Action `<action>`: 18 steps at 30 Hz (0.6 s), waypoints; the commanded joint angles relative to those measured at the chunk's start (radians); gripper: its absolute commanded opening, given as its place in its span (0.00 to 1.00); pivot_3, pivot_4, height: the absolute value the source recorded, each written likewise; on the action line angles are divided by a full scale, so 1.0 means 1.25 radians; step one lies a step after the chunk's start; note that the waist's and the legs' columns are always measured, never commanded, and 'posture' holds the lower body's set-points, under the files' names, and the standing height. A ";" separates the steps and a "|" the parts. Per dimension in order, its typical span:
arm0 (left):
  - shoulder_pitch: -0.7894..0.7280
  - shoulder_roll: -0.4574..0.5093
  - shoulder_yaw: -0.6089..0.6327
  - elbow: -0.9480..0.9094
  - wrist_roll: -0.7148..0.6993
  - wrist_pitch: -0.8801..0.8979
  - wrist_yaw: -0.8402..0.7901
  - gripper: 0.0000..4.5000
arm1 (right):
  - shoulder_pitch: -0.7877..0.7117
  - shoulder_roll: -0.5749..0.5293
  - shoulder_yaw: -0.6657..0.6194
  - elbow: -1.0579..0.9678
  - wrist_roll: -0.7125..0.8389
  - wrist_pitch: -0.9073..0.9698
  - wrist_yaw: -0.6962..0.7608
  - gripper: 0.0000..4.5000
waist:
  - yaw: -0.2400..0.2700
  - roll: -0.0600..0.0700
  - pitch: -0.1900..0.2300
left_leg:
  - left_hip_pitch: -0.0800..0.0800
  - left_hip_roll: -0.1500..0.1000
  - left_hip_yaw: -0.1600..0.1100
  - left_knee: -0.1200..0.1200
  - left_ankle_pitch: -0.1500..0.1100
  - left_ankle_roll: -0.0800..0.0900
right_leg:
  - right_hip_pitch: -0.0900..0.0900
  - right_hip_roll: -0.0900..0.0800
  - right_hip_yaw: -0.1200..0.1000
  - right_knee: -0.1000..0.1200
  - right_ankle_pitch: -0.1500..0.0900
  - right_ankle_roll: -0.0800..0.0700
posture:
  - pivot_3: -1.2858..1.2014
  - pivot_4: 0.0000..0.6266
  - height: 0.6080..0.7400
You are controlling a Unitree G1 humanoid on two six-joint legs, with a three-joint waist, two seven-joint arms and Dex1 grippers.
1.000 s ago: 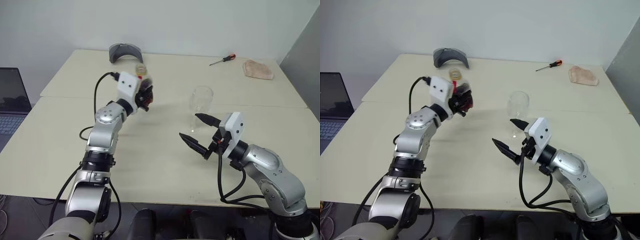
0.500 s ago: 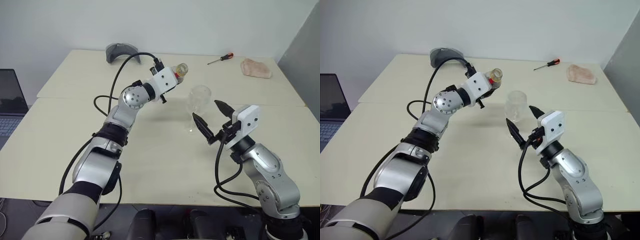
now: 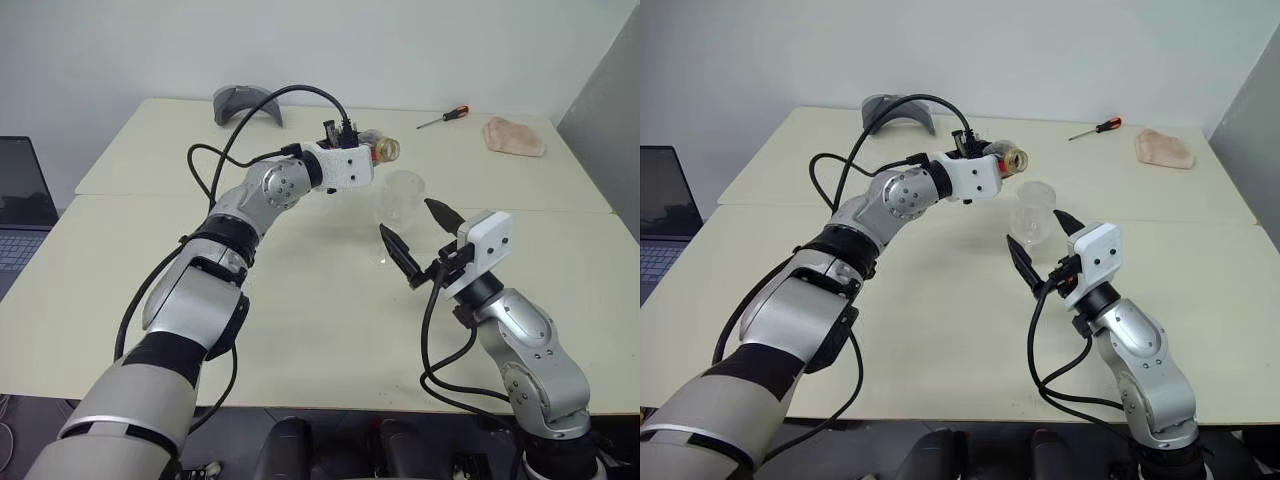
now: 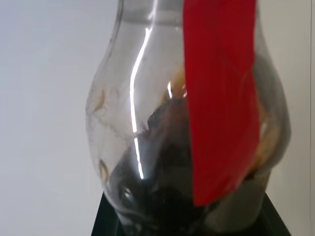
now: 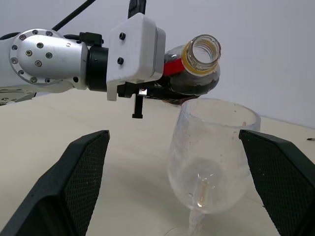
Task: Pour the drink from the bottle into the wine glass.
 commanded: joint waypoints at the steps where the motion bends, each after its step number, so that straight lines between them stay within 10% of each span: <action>1: -0.056 -0.007 -0.011 0.010 0.027 -0.022 0.046 0.21 | 0.000 0.005 -0.007 -0.021 -0.005 -0.025 -0.004 1.00 | 0.000 0.000 0.000 | 0.000 0.000 0.000 0.000 0.000 0.000 | 0.000 0.000 0.000 0.000 0.000 0.000 | 0.52 0.24 1.00; 18: -0.115 -0.002 -0.074 0.065 0.133 -0.048 0.157 0.21 | 0.039 -0.004 -0.014 -0.023 -0.022 -0.020 -0.008 1.00 | 0.000 0.000 0.000 | 0.000 0.000 0.000 0.000 0.002 -0.003 | 0.000 0.000 0.000 0.000 0.000 0.000 | 0.52 0.24 1.00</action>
